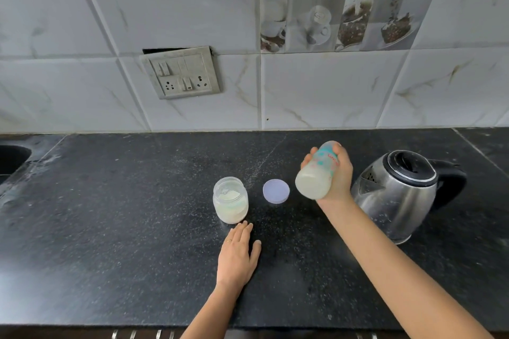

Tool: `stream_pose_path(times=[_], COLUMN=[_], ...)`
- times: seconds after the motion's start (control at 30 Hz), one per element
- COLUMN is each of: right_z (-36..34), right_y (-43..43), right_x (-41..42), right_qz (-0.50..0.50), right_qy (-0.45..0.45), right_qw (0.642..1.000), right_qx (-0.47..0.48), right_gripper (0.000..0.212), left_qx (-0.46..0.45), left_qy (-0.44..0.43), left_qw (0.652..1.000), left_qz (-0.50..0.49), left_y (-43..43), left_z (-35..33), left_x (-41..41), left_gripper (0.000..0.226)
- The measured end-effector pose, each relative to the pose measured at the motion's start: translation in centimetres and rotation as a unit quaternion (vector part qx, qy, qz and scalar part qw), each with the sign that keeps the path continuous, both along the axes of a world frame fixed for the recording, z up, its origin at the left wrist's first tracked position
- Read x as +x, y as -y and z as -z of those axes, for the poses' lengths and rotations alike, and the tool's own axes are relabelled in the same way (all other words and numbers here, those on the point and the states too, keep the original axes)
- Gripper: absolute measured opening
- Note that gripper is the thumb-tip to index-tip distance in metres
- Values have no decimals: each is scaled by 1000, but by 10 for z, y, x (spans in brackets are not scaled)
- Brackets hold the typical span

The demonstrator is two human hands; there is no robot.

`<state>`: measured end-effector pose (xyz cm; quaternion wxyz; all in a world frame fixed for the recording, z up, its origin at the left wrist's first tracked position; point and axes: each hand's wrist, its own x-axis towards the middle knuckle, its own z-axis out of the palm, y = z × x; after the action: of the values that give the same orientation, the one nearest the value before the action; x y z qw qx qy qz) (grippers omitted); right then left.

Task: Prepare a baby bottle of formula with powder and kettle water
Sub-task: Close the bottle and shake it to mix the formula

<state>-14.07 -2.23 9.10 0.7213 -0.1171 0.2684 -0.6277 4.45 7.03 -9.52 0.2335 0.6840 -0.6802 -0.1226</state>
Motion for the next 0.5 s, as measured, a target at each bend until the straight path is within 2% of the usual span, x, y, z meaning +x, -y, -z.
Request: stream_pose_path(times=[0.07,0.1,0.13,0.2,0.3,0.37,0.4,0.47,0.5], right_z=[7,14,19,21,7,3,5,16,23], right_y=[-12,-20,-27,-30,-11,0,-2,-18,-25], right_x=[2,3,3,2,0,-3,-2,2,4], right_qz=[-57,-99,-140,-157,-45,1,-8,-67,-106], right_qy=[-55,-93,-130,-162,-71,0,-3,-73,-105], right_qw=[996,989,979,970,996,999,999,995,989], right_qx=[-34,-54,-68,-87,-10,37,37,1,-22], right_gripper=[19,21,33,43,26,23,24,17,22], left_qx=[-2,-2,-1,0,-3,-5,-4,-1,0], left_qy=[-2,-2,0,2,2,3,3,1,1], left_qw=[1000,1000,1000,1000,1000,1000,1000,1000,1000], left_qz=[-1,-1,0,2,2,3,3,2,1], left_y=[0,1,1,2,2,1,1,0,-1], left_z=[0,1,1,1,1,1,1,1,1], left_x=[0,1,1,1,1,1,0,0,0], left_gripper=[51,51,51,51,50,50,50,50,50])
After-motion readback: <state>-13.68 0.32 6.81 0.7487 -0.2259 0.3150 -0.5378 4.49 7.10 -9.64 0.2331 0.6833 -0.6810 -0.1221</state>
